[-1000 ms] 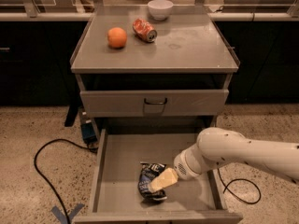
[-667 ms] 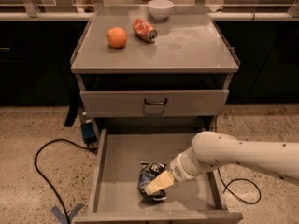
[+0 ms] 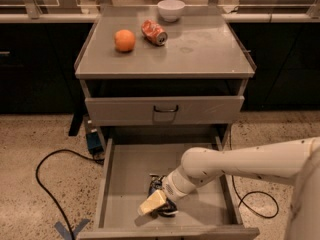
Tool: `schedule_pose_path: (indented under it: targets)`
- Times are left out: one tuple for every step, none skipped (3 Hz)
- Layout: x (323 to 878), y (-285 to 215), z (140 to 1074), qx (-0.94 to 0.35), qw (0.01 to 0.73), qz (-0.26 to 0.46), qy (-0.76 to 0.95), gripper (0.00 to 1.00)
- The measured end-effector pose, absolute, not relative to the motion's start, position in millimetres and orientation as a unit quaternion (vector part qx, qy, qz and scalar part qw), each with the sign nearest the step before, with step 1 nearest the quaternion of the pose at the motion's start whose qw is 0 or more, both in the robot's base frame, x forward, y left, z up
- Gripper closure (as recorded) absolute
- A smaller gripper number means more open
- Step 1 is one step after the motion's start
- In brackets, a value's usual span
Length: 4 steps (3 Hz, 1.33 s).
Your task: Pick blue chip bag from middle drawer and place on counter
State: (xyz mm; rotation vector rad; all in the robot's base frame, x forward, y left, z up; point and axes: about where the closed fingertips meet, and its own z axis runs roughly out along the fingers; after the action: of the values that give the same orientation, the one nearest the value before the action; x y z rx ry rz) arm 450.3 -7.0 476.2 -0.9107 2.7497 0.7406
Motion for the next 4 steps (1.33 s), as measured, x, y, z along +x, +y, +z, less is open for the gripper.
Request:
schedule_pose_path:
  targets:
    - [440.7,24.5,418.2,-0.292,0.039,0.256,0.921,0.00]
    - [440.7,24.5,418.2,-0.292,0.039,0.256,0.921,0.00]
    - [443.7,26.4,416.2,-0.291,0.041,0.247,0.923,0.00]
    - [459.5,19.0,419.8,-0.282,0.064,0.204,0.935,0.00]
